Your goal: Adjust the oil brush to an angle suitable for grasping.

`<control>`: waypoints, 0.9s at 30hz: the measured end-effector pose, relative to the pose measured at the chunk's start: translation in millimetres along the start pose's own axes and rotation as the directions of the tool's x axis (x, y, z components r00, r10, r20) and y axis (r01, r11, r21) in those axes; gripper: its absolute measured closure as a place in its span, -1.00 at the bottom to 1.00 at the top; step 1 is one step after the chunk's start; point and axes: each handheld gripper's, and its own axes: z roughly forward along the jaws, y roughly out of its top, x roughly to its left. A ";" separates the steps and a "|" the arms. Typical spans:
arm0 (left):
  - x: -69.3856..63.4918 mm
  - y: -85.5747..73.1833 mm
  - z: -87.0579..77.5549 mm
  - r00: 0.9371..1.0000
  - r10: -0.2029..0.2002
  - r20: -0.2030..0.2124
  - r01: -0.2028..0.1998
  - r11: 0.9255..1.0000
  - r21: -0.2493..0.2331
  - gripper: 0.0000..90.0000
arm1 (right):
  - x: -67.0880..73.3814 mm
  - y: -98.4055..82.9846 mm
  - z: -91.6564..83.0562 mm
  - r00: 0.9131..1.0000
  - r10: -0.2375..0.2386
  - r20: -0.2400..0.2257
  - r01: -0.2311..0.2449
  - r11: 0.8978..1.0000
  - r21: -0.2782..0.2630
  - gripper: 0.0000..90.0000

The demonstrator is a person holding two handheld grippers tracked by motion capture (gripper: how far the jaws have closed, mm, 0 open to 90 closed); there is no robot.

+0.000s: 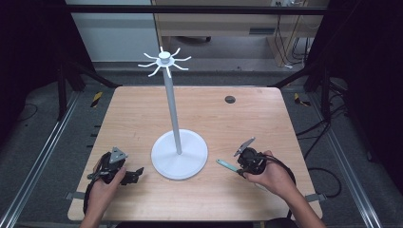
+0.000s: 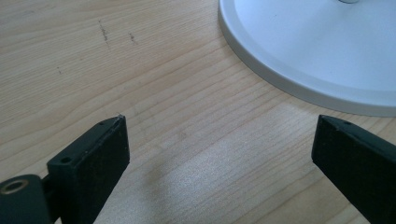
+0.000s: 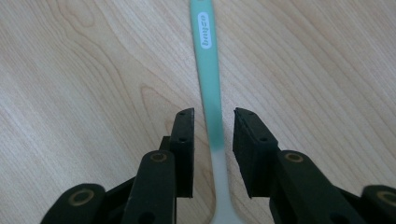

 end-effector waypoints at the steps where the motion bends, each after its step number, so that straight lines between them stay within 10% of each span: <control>1: 0.0 0.0 0.0 1.000 0.001 0.001 -0.001 1.000 0.001 -0.92 | 0.0 0.6 0.5 1.000 -0.006 0.001 0.006 1.000 0.008 0.55; 27: 0.1 0.0 0.8 1.000 -0.004 0.001 0.004 1.000 -0.001 -0.92 | -7.6 3.0 13.5 0.999 -0.050 -0.021 0.052 0.990 0.128 0.64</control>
